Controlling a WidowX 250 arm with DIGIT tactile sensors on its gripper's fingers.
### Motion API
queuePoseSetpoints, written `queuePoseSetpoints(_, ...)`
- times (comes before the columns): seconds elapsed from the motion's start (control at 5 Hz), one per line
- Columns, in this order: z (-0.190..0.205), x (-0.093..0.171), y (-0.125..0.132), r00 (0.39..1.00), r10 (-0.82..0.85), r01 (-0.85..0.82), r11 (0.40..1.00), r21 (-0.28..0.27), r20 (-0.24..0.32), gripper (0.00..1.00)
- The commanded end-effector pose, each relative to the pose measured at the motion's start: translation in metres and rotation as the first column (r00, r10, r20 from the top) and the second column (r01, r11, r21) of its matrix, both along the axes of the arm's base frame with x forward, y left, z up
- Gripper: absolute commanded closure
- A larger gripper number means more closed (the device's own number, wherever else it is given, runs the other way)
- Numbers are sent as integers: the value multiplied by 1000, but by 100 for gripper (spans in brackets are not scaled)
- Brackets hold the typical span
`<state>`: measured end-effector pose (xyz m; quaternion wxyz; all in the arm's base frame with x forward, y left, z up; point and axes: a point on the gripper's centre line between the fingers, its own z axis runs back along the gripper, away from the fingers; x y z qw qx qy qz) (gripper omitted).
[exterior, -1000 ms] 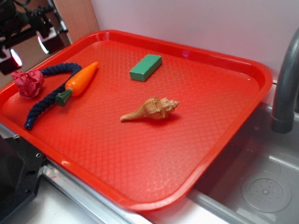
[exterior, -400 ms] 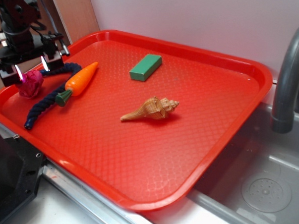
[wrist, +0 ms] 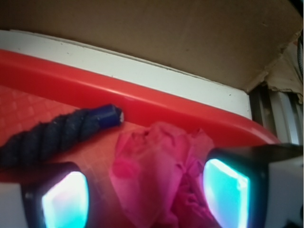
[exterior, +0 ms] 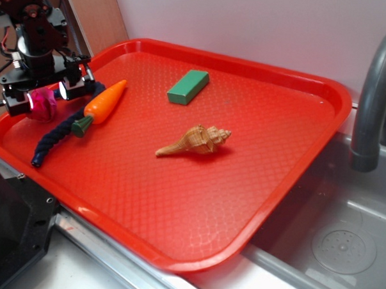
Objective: Grab the red paper.
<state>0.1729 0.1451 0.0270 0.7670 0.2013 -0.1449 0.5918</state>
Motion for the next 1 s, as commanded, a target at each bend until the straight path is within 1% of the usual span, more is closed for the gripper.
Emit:
queuePoseSetpoints(0.0,5,-5,4,999,18,-18,1000,-21,40,100)
queuePoseSetpoints(0.4,9,-6,1,999,9,-8,1000,-19,54,100)
queuePoseSetpoints(0.6,22,1,-14,997,-56,60,996,-72,54,100)
queuePoseSetpoints(0.8,44,21,-39,991,-121,128,979,-158,54,100)
